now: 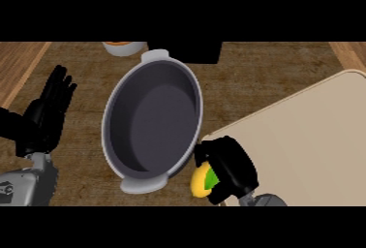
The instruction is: Pick the lemon from the tray and place it in the pot
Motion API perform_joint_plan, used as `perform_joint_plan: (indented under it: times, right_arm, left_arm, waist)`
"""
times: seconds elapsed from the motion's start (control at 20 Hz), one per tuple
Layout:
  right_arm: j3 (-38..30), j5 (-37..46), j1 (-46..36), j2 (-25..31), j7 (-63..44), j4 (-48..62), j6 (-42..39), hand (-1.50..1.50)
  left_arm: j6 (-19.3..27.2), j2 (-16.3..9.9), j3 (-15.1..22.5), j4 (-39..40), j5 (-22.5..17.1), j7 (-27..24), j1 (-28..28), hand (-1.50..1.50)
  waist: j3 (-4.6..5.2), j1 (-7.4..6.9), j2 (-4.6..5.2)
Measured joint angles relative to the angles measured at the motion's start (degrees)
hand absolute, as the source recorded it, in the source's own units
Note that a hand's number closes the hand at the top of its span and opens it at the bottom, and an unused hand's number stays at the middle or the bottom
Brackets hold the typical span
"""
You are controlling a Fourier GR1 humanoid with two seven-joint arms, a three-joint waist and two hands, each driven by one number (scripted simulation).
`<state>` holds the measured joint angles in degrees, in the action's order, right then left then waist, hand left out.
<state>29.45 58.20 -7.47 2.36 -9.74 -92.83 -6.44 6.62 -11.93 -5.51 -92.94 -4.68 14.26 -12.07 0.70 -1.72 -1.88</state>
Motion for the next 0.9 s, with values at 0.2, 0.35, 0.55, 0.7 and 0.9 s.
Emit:
perform_joint_plan:
  times: [0.2,0.35,0.55,0.7,0.9]
  right_arm:
    - [3.8,1.5,-2.3,-1.5,-10.0,-4.8,8.7,1.5]
    - [7.1,3.3,-4.1,-1.9,-18.2,-7.6,14.9,1.5]
    - [11.3,7.9,-7.6,-2.2,-30.3,-9.3,21.0,1.5]
    - [14.5,10.9,-11.1,-2.3,-39.9,-9.7,24.0,1.5]
    - [17.7,13.7,-17.0,-2.1,-49.6,-8.5,26.1,1.5]
  left_arm:
    - [0.2,0.0,0.0,0.2,0.3,-0.1,0.0,0.0]
    - [0.2,0.0,-0.1,0.3,0.2,-0.1,0.0,0.0]
    - [0.4,0.1,0.0,0.4,0.4,0.0,-0.6,0.0]
    - [0.2,0.0,0.1,0.4,0.3,0.1,-1.0,0.0]
    - [0.2,0.2,0.2,0.8,0.2,0.3,-2.1,0.0]
  waist:
    - [-0.35,0.04,-0.21]
    - [-0.4,-0.02,-0.12]
    - [-0.36,-0.01,0.16]
    - [-0.35,-0.41,0.44]
    - [-0.39,-0.98,1.01]
